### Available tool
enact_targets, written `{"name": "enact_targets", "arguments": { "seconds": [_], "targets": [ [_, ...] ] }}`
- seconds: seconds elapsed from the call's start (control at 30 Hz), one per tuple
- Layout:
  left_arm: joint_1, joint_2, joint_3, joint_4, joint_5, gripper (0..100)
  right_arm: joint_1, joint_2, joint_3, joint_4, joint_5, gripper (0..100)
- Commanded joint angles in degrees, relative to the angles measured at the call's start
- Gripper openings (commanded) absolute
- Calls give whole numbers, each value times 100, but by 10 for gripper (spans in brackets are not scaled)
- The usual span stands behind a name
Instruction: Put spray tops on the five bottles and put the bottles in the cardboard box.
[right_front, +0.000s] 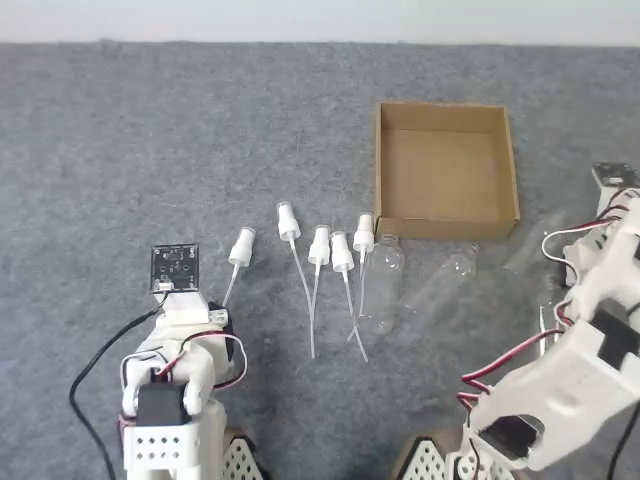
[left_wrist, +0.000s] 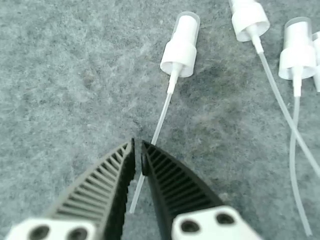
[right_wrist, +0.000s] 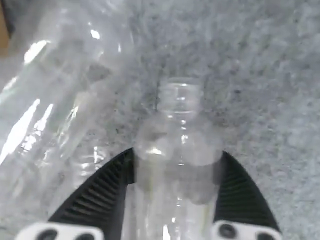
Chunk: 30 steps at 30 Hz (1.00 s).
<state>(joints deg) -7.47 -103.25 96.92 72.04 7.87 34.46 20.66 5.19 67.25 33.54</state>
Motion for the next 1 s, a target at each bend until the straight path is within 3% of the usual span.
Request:
{"name": "enact_targets", "arguments": {
  "seconds": [0.0, 0.13, 0.27, 0.33, 0.6, 0.87, 0.97],
  "targets": [
    [9, -97, -40, 0, 44, 13, 127, -110, -369, -92, 70, 48],
    [-35, -97, -40, -413, -484, 13, 453, -154, -378, -101, 79, 10],
    [-176, -97, -101, -1354, -2690, 13, 866, -154, -404, -66, 730, 6],
    [-193, -97, -338, -1354, -3516, 13, 1051, -154, -404, -48, 923, 6],
    [-202, 457, -2281, -870, -3332, 13, 1244, -136, -404, -92, 1231, 6],
    [-149, 4290, -5059, -18, -3182, 19, 1279, -145, -396, -48, 1240, 6],
    [62, 5705, -5684, 220, -3174, 82, 1279, -119, -396, -48, 1248, 6]
  ]
}}
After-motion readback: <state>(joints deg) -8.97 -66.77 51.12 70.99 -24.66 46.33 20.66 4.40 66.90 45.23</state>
